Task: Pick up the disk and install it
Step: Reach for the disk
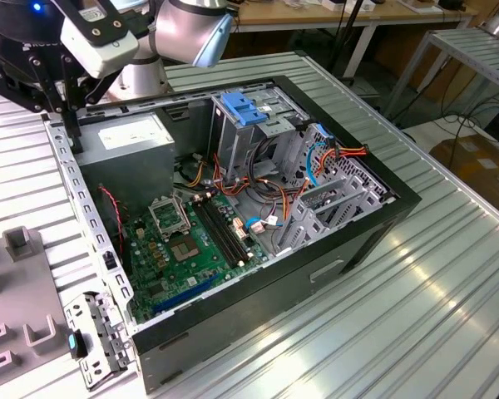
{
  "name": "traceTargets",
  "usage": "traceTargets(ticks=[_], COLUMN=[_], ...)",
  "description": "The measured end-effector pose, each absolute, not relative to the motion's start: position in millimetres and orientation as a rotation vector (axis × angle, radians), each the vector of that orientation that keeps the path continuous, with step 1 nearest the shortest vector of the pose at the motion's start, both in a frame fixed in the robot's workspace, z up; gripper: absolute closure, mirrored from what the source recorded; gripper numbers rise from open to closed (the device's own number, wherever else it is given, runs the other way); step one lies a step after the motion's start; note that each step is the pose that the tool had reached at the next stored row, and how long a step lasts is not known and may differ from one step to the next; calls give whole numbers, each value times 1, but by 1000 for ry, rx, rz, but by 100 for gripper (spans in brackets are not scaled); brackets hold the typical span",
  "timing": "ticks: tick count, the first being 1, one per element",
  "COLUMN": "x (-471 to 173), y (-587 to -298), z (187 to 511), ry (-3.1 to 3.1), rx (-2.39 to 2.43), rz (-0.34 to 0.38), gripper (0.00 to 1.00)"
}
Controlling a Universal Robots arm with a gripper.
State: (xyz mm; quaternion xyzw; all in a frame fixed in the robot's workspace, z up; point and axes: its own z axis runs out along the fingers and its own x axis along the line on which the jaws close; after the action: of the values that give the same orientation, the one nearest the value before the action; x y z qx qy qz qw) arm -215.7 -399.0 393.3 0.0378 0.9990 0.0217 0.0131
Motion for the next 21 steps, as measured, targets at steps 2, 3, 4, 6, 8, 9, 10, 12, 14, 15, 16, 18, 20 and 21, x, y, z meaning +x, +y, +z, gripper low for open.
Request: traceTargets(ticks=[2, 3, 4, 6, 8, 9, 10, 12, 14, 15, 16, 18, 20, 21], x=[-217, -218, -219, -220, -222, -223, -224, -226, -228, -229, -231, -235, -240, -243], y=[-399, -399, -399, -399, -399, -399, -399, -399, -399, -399, -399, -399, -398, -398], z=[393, 393, 393, 393, 393, 393, 393, 393, 393, 393, 393, 393, 393, 393], ry=[3112, 3112, 3112, 3112, 3112, 3112, 3113, 3112, 3113, 3112, 3113, 3113, 3112, 3112], rx=[118, 118, 118, 118, 118, 118, 118, 118, 118, 118, 118, 118, 118, 118], rz=[68, 68, 68, 68, 68, 68, 68, 68, 68, 68, 68, 68, 68, 68], gripper=[89, 89, 89, 89, 89, 89, 89, 89, 89, 89, 89, 89, 89, 89])
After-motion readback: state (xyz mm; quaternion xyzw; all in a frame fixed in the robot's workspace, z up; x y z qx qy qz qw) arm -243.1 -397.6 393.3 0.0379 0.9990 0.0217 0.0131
